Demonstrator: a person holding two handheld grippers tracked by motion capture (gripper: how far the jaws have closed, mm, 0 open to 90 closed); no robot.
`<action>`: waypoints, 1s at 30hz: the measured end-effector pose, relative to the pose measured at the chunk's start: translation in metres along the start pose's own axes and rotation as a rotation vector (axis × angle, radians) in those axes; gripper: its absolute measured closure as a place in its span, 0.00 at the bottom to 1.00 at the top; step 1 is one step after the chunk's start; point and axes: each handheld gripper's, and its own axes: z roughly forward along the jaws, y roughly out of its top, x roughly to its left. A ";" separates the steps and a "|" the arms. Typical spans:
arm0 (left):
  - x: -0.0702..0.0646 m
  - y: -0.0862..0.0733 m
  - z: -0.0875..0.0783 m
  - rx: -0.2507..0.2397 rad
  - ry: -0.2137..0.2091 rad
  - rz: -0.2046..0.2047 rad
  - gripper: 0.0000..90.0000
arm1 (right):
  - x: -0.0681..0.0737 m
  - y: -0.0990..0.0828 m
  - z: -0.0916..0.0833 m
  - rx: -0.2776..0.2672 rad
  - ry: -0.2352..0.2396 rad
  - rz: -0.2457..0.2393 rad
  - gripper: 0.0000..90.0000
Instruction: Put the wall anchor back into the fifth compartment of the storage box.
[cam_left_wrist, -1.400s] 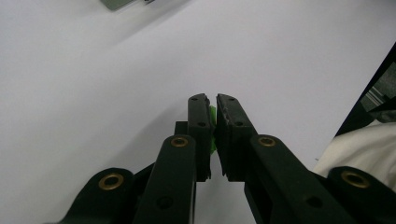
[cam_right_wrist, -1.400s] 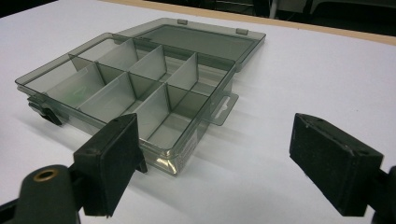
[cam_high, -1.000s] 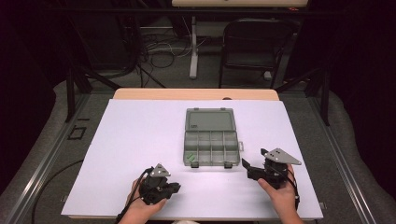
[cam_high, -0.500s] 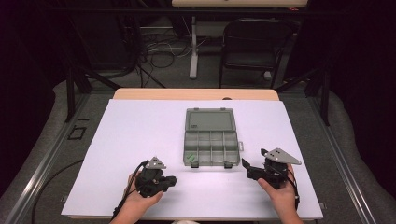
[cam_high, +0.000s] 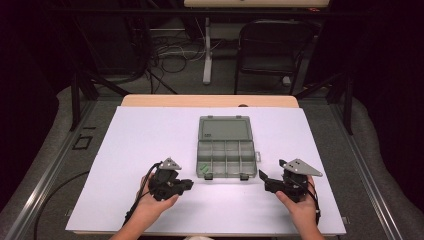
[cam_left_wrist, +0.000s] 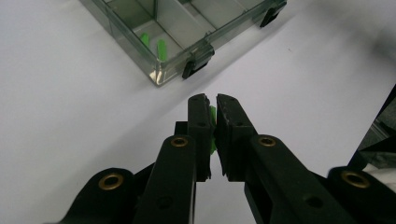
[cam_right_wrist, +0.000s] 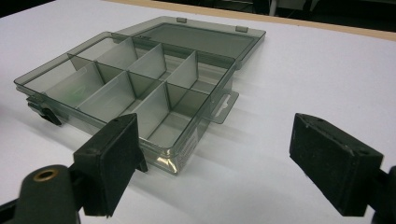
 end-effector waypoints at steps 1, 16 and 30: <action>0.000 0.003 0.001 -0.005 -0.001 -0.009 0.94 | 0.000 0.000 0.000 -0.002 -0.002 0.000 0.17; 0.006 0.045 0.017 -0.011 0.018 0.002 0.94 | -0.001 0.000 0.000 -0.013 -0.007 0.000 0.17; 0.014 0.057 0.037 0.015 0.042 -0.017 0.94 | -0.001 0.000 0.000 -0.015 -0.002 -0.003 0.18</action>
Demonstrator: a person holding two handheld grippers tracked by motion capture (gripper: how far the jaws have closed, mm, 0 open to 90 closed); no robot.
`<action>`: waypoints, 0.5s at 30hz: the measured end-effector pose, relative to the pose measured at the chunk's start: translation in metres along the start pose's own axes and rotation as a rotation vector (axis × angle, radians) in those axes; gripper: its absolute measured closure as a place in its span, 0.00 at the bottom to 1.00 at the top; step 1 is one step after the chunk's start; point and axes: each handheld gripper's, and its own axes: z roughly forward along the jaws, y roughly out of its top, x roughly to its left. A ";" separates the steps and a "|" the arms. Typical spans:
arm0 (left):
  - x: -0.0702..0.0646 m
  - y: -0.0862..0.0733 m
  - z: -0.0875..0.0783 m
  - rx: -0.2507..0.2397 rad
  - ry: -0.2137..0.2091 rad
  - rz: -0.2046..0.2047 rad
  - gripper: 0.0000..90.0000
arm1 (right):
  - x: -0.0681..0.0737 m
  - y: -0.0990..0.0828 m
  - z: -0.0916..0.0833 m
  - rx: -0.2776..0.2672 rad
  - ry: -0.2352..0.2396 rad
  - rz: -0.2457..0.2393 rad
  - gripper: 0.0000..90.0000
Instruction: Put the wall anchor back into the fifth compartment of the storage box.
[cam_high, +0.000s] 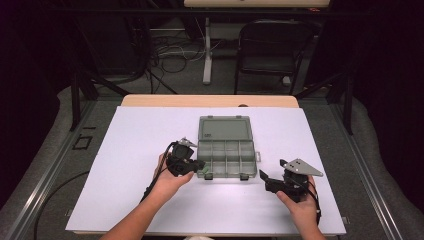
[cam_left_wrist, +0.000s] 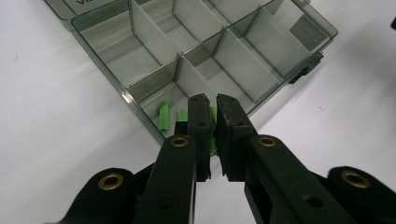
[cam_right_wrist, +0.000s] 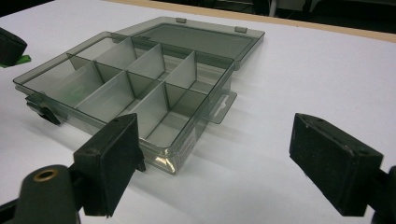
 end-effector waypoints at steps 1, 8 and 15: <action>0.000 0.000 0.001 0.001 0.002 -0.006 0.94 | 0.000 0.000 0.000 0.000 0.000 0.000 0.18; 0.003 0.003 0.010 0.006 0.009 -0.018 0.94 | -0.001 0.001 -0.002 0.025 0.007 -0.005 0.18; 0.006 0.004 0.020 0.014 0.032 -0.021 0.94 | 0.000 0.000 0.000 0.001 -0.001 -0.002 0.18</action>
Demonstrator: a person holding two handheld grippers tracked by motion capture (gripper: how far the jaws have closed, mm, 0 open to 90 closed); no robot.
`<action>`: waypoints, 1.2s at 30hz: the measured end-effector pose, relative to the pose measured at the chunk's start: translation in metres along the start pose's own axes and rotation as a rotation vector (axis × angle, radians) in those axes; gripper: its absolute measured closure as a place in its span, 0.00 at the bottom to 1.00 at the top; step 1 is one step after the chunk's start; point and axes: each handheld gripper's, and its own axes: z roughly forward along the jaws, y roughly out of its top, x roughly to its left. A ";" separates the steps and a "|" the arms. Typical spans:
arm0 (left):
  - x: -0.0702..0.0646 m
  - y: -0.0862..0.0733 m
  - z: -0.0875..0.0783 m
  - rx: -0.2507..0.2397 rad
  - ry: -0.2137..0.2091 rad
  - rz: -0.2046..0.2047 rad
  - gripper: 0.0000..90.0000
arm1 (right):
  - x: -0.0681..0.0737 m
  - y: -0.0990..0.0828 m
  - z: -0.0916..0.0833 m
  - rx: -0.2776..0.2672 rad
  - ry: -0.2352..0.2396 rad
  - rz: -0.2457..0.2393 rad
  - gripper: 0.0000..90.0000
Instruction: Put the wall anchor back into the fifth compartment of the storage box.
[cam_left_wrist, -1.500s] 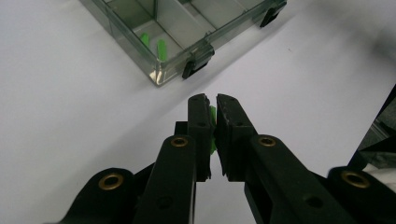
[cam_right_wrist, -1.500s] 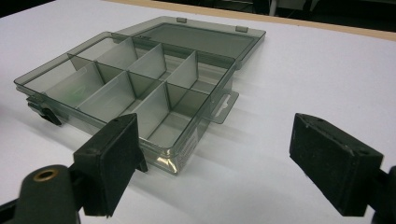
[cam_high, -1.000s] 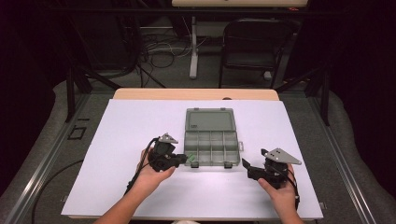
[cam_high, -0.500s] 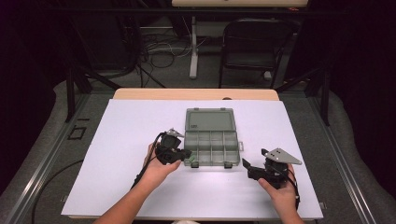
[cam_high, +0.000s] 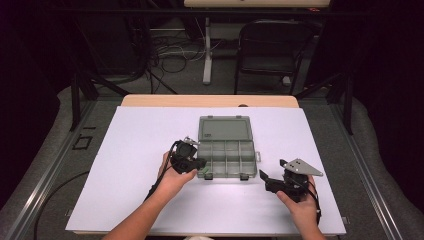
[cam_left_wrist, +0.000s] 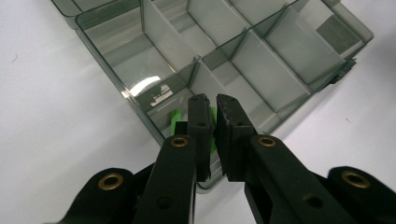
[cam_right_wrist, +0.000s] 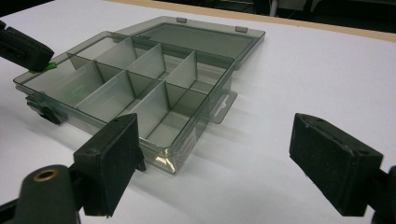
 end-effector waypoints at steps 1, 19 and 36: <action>0.001 0.000 0.001 0.005 0.000 0.002 0.94 | 0.000 0.000 0.000 0.000 0.000 0.000 0.18; 0.003 0.001 0.018 0.024 0.037 0.007 0.94 | 0.000 0.000 0.001 -0.016 0.006 0.002 0.18; 0.002 0.000 0.018 0.019 0.036 0.014 0.87 | 0.000 0.000 0.000 -0.001 0.004 -0.002 0.18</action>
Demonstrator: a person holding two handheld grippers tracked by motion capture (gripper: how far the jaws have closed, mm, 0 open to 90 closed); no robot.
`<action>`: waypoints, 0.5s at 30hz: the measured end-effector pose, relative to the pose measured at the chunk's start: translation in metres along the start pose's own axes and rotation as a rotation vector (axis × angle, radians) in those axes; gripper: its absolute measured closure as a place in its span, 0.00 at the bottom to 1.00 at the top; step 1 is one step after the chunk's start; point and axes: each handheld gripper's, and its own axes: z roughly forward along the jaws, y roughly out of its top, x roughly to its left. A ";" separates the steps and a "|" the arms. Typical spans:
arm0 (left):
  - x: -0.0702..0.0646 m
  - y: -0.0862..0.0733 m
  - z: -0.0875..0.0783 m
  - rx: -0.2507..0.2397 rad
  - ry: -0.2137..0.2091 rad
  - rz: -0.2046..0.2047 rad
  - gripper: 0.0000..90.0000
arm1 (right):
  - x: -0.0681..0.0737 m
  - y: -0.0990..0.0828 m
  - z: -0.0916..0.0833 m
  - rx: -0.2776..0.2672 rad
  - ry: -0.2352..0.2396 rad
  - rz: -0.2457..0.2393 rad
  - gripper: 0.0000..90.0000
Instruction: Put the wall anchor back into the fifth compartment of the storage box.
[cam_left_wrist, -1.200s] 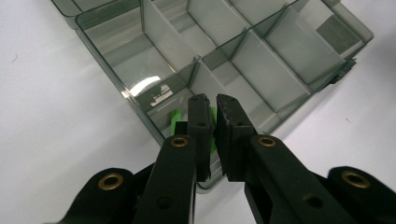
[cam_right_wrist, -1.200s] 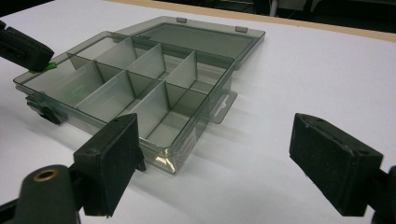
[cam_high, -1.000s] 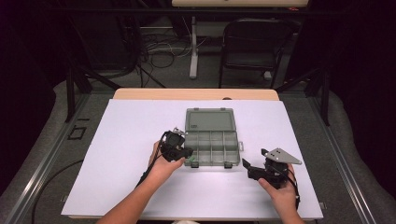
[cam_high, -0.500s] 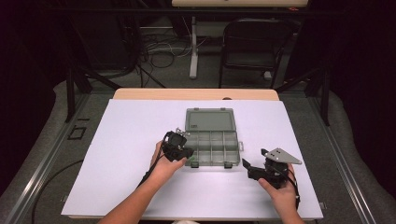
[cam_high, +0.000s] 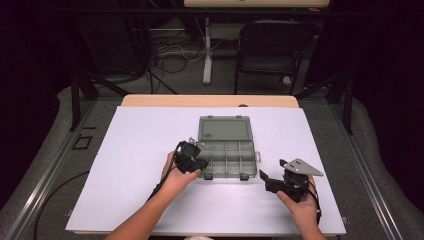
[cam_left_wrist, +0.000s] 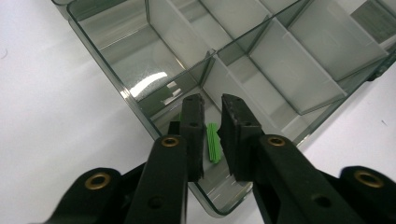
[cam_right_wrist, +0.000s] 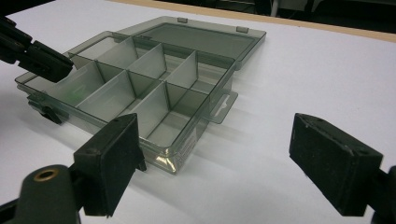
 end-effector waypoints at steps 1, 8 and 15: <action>0.000 0.000 -0.001 -0.002 -0.007 -0.006 0.85 | 0.000 0.000 0.001 -0.016 0.002 0.003 0.18; 0.001 -0.001 -0.010 -0.034 -0.027 0.001 0.69 | 0.000 0.001 -0.001 0.030 0.009 -0.008 0.18; 0.000 -0.002 -0.017 -0.081 -0.033 0.010 0.58 | 0.001 0.001 0.000 0.043 0.009 -0.010 0.18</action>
